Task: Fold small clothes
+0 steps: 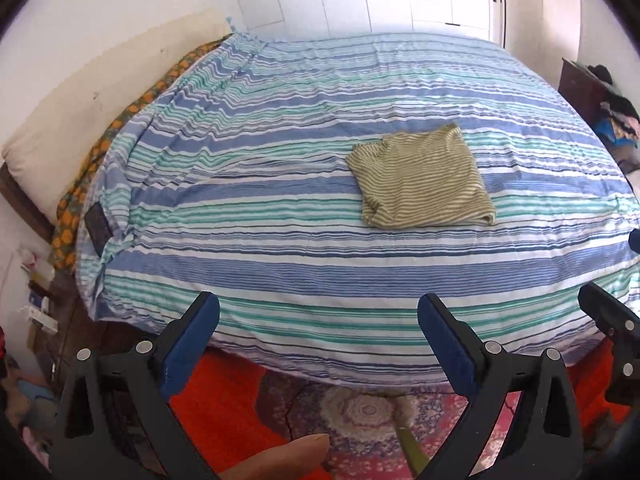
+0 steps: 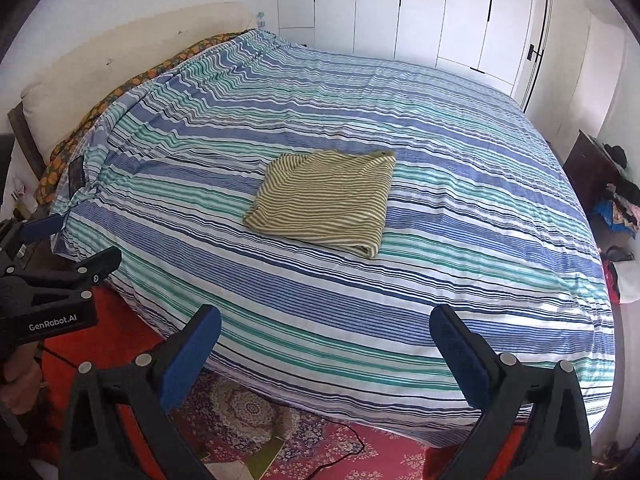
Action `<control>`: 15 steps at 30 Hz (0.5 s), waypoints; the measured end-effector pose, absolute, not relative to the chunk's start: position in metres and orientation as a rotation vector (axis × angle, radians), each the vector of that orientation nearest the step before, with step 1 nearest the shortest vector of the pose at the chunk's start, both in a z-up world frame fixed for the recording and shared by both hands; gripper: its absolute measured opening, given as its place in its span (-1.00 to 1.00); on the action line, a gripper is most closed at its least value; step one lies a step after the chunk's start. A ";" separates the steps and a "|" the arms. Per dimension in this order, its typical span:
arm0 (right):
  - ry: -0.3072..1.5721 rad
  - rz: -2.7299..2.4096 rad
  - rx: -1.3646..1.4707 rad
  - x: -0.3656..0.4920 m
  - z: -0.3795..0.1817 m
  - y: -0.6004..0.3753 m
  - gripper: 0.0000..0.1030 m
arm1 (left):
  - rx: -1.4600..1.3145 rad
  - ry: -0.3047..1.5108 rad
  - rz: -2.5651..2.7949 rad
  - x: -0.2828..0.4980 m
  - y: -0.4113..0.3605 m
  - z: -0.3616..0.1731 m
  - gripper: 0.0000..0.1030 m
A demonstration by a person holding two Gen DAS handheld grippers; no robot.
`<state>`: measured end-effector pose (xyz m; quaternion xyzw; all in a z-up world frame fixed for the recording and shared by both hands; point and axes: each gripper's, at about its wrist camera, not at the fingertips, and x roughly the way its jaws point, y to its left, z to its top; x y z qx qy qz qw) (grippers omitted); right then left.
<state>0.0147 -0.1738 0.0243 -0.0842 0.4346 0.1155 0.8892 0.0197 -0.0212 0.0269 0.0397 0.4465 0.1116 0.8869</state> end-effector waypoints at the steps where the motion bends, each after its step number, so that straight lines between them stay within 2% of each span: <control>1: 0.896 0.232 -0.187 0.012 0.026 -0.172 0.99 | 0.082 0.922 0.236 0.019 -0.021 0.028 0.94; 15: 0.875 0.178 -0.209 0.002 0.046 -0.177 0.99 | 0.054 0.948 0.170 0.016 -0.024 0.029 0.94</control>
